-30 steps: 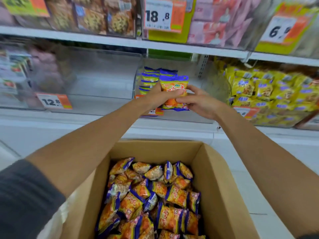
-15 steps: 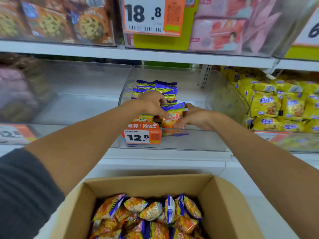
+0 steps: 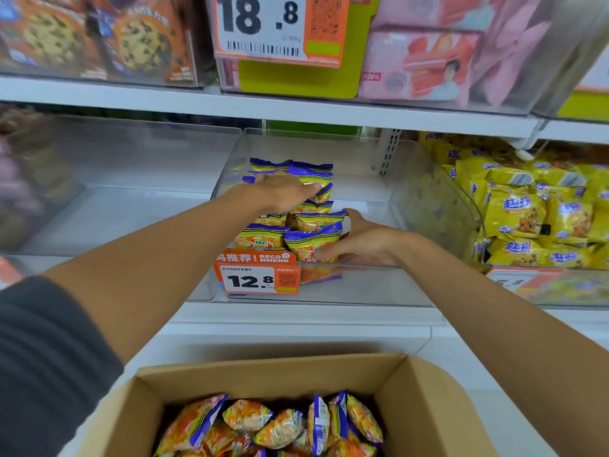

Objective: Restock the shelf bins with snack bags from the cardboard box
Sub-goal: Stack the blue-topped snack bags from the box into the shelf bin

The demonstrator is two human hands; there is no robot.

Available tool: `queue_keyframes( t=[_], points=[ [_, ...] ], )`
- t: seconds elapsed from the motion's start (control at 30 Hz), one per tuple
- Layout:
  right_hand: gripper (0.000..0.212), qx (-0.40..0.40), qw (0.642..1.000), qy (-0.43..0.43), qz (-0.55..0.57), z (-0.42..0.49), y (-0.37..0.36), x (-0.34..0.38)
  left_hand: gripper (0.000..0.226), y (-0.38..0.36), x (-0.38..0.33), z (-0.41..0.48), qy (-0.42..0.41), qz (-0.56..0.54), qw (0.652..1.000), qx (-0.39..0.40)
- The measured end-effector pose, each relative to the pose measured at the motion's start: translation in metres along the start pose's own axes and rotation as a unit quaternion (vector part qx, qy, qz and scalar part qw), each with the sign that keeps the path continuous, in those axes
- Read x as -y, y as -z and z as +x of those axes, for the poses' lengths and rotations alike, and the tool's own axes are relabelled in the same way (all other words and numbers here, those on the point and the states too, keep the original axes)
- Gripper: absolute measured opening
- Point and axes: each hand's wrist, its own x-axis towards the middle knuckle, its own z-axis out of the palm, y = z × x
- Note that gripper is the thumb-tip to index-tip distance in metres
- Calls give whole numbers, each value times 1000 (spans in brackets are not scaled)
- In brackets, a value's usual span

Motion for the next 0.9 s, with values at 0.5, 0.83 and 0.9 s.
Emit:
queue_keyframes(
  t=[0.5,0.83,0.9],
  points=[
    [106,-37,998,10,50,-6,-8,8,66,2,6,-4,-64,-183,981,-23],
    [55,9,991,1,134,-13,-16,18,92,6,21,-50,-88,-7,994,67],
    [57,11,991,-13,133,-16,-15,22,92,5,21,-49,-67,25,996,51]
  ],
)
